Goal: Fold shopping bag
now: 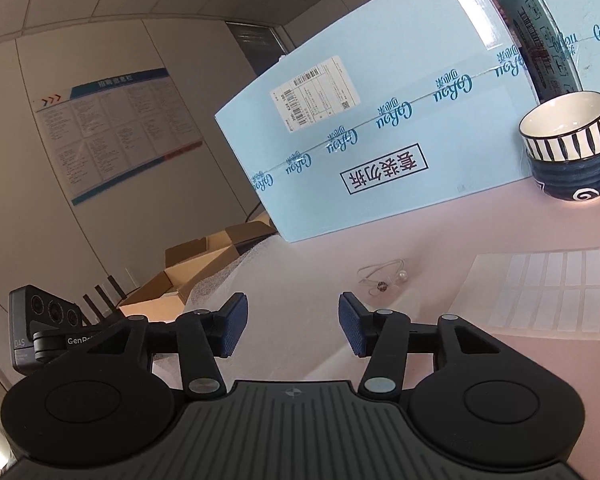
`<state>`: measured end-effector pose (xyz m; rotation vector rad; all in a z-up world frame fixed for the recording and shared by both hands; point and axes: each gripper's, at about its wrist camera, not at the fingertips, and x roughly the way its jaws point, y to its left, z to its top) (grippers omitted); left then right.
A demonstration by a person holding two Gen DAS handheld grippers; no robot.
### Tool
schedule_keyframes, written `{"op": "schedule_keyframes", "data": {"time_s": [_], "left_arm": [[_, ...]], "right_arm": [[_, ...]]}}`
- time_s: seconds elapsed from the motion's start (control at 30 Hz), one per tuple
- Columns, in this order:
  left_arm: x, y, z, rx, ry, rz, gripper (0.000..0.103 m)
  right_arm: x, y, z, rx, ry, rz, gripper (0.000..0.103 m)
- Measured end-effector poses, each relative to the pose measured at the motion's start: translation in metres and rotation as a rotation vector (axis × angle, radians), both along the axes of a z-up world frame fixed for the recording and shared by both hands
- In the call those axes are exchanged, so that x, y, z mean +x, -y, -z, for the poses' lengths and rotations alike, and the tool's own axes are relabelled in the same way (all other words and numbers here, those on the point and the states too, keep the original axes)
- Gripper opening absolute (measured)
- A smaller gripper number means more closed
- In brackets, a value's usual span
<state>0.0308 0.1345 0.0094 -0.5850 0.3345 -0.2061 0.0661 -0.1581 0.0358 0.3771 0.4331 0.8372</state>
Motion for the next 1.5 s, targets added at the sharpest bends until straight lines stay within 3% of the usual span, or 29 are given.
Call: {"op": "schedule_keyframes", "data": {"time_s": [0.1,0.17,0.3,0.4,0.53,0.63,0.7,0.87,1.17,1.2,1.27,1.37,1.5], "left_arm": [[0.0,-0.002,0.0,-0.008,0.006,-0.008,0.001],[0.001,-0.004,0.0,-0.012,-0.005,-0.02,0.001],[0.003,-0.005,0.001,-0.007,-0.023,-0.027,0.001],[0.004,-0.005,0.002,-0.005,-0.029,-0.027,0.001],[0.003,-0.006,0.003,-0.004,-0.033,-0.027,0.001],[0.003,-0.005,0.002,-0.001,-0.029,-0.023,0.001],[0.002,-0.005,0.002,-0.002,-0.024,-0.023,0.001],[0.001,-0.004,0.0,0.004,-0.012,-0.024,0.002],[-0.001,-0.003,0.0,0.006,-0.007,-0.013,0.004],[-0.001,-0.003,-0.001,0.004,-0.005,-0.012,0.004],[-0.002,-0.003,-0.001,0.004,-0.002,-0.01,0.005],[-0.001,-0.003,0.0,0.002,-0.004,-0.008,0.006],[-0.002,-0.004,0.0,-0.006,0.0,-0.011,0.012]], "right_arm": [[-0.014,0.001,-0.005,-0.01,0.063,0.011,0.064],[-0.021,-0.005,-0.005,-0.054,0.069,0.002,0.064],[-0.04,-0.028,-0.007,-0.233,0.113,-0.044,0.064],[-0.067,-0.057,-0.006,-0.487,0.239,-0.091,0.064],[-0.106,-0.09,0.006,-0.785,0.519,-0.112,0.063],[-0.123,-0.107,0.017,-0.924,0.675,-0.12,0.062],[-0.122,-0.114,0.024,-0.967,0.71,-0.115,0.061],[-0.109,-0.121,0.035,-1.031,0.709,-0.079,0.041],[-0.1,-0.127,0.041,-1.062,0.71,-0.093,0.038],[-0.098,-0.127,0.04,-1.062,0.711,-0.09,0.025],[-0.091,-0.125,0.04,-1.062,0.677,-0.091,0.008],[-0.078,-0.117,0.038,-1.029,0.608,-0.078,0.002],[-0.067,-0.094,0.017,-0.9,0.542,0.019,0.002]]}}
